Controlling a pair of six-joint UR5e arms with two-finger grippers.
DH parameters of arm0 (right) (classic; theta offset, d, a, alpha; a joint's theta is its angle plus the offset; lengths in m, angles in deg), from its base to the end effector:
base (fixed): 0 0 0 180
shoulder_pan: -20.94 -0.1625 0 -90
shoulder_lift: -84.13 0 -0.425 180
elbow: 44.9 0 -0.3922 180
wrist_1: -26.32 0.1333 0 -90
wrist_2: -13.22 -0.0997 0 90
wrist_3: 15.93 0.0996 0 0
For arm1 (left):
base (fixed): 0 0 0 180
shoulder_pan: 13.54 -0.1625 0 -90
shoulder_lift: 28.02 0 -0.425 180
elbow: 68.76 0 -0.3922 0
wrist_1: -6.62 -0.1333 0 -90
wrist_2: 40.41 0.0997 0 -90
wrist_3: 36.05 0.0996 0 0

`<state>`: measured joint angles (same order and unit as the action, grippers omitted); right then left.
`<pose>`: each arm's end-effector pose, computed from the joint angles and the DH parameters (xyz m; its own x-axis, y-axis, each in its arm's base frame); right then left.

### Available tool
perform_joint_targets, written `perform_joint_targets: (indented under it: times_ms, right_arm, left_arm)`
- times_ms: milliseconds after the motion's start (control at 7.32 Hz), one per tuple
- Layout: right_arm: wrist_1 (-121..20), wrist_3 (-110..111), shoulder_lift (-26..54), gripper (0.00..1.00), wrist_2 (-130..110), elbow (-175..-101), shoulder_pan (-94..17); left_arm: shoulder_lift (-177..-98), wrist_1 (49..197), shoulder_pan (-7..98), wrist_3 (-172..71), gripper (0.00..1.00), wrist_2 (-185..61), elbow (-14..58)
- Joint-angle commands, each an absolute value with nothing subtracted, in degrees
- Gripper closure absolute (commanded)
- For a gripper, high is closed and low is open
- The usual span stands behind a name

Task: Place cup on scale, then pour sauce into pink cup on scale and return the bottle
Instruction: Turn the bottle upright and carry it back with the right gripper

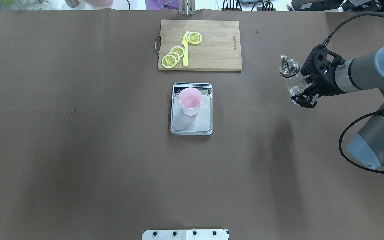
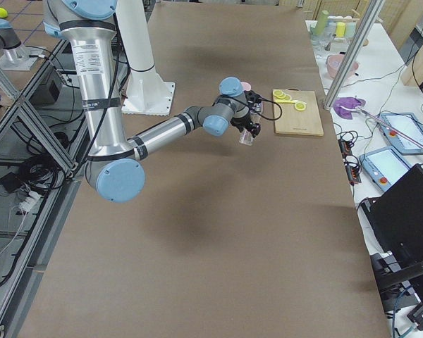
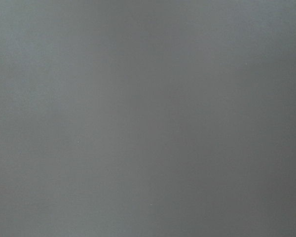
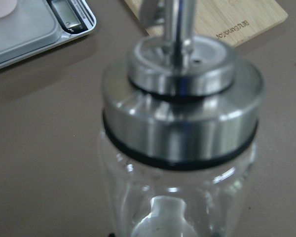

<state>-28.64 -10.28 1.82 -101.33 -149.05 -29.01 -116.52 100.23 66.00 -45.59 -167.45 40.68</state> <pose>-0.2844 -0.4811 0.4038 0.5047 -0.8063 0.3084 0.3034 0.5001 0.8111 0.0158 -0.4892 0.5039 0.7625 0.2059 -0.6134 -0.0431 0.9621 0.2694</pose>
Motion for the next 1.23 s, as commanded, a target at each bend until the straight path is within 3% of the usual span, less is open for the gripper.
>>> perform_joint_targets:
  times_ms: [0,410,819,1092]
  right_arm:
    - [-3.43,2.83,-0.69,1.00,-103.93,-137.43,-31.16]
    - [14.73,4.28,-2.70,1.00,-112.82,-122.82,-42.05]
    - [32.94,4.55,-2.45,1.00,-110.28,-111.99,-42.34]
    - [40.01,4.72,-1.83,1.00,-111.05,-109.15,-42.25]
  left_arm:
    - [-116.44,100.23,66.00,-45.54,0.02,-167.24,40.67]
    - [-116.53,100.14,66.00,-45.63,0.02,-167.15,41.19]
    - [-116.53,100.14,66.00,-45.63,0.02,-167.06,41.63]
    - [-116.53,99.96,66.00,-45.63,0.02,-167.06,41.90]
